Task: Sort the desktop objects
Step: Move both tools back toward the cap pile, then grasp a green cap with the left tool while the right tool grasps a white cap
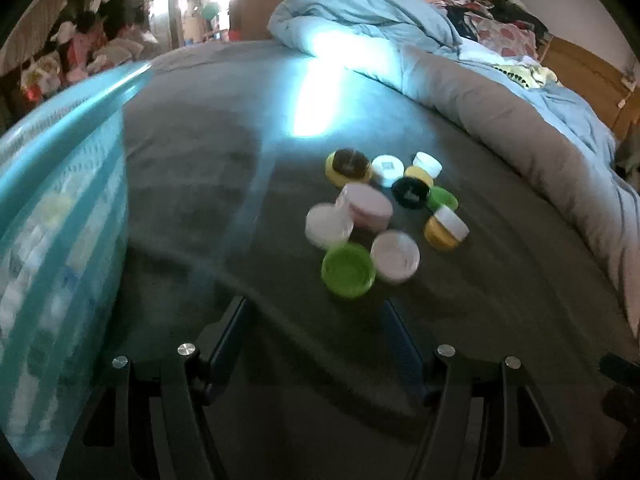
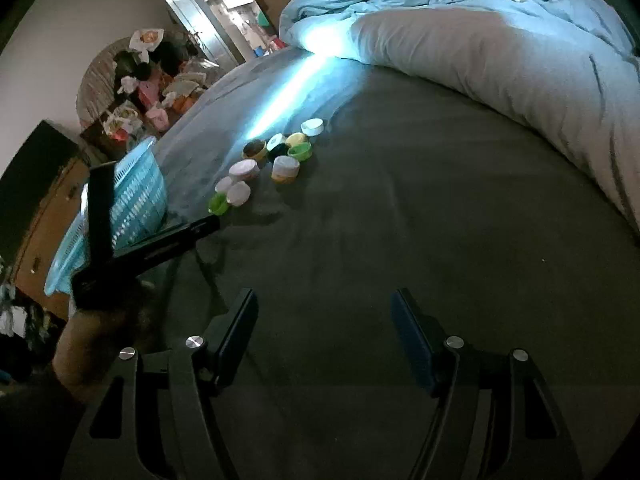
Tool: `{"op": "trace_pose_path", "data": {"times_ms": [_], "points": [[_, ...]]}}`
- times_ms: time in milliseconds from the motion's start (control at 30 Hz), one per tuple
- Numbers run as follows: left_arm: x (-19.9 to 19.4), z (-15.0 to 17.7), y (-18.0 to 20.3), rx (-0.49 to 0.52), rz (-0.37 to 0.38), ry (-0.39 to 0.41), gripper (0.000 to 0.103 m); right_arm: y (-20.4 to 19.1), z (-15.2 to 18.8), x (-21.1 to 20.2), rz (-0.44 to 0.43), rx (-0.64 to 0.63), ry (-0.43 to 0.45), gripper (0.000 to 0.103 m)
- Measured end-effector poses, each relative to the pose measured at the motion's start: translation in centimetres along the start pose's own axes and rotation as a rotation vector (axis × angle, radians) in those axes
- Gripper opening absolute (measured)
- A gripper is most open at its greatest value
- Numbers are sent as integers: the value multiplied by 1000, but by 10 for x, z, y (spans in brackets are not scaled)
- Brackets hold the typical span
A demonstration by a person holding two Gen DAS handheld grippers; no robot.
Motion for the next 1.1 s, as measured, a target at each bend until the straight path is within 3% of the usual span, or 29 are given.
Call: {"op": "trace_pose_path", "data": {"times_ms": [100,133,167,200,400,633,833,967,1000,1100], "points": [[8,-9,4,25,-9,-1,71,-1,-1,6,-18,-2,-2,64],[12,-11,4,28,-12,-11,61,-2,-1,8,-23,-7,-6,64],[14,-10,3,31,-28,-20,40,-4,-1,11,-32,-14,-14,64],[13,-10,1,25,-36,-24,30,-8,-1,14,-38,-23,-19,63],[-25,10,4,11,-11,18,31,-41,-16,30,-73,-140,-7,61],[-81,42,4,22,-5,74,31,-87,-42,91,-84,-260,-49,58],[-82,45,-12,-12,-12,59,31,-120,-57,130,-54,-343,-68,56],[-77,50,-15,-25,-5,48,31,-124,-64,148,22,-369,-74,56],[-76,50,-14,-25,-3,46,31,-122,-64,152,34,-364,-85,54],[-74,51,-12,-24,3,42,31,-117,-60,158,73,-372,-91,36]]}}
Point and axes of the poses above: each gripper's, at about its wrist camera, not at the fingertips, and x roughly the way its jaws point, y to its right, z to its underside, the point moved 3 cm from there along x, roughly the way its jaws point, and after that the axes turned 4 degrees about x, right-handed, at the moved point
